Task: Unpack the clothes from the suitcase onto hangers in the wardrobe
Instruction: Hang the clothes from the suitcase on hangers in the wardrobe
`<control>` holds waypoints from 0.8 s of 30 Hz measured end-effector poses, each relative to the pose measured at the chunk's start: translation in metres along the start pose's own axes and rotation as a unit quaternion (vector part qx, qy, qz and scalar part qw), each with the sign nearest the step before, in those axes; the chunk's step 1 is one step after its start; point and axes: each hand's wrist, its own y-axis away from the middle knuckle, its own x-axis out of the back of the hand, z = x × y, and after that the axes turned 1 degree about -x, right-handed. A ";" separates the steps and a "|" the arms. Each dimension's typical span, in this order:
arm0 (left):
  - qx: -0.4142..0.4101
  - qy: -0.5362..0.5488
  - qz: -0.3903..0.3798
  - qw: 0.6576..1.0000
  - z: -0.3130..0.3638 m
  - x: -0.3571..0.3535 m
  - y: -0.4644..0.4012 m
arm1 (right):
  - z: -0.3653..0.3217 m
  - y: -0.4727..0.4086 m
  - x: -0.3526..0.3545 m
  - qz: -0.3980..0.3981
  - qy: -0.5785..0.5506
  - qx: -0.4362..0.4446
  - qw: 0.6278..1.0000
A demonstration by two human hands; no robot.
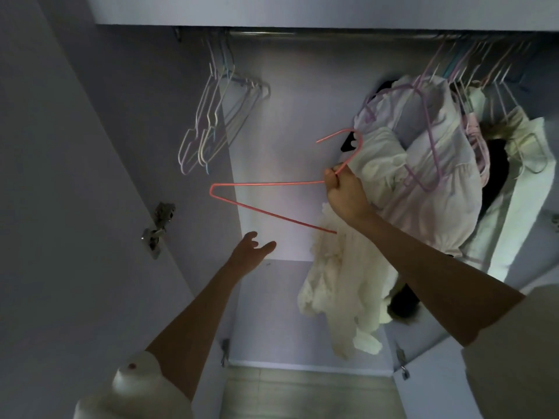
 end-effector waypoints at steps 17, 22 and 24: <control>0.037 -0.050 0.018 0.998 -0.006 -0.043 -0.008 | 0.037 0.001 0.038 0.091 -0.089 -0.046 0.991; -0.016 -0.053 0.091 0.994 0.002 0.005 -0.006 | 0.070 0.021 0.042 0.029 -0.013 -0.040 0.999; -0.042 -0.072 0.096 0.992 0.008 0.024 -0.003 | 0.076 0.028 0.039 0.006 0.026 -0.027 0.999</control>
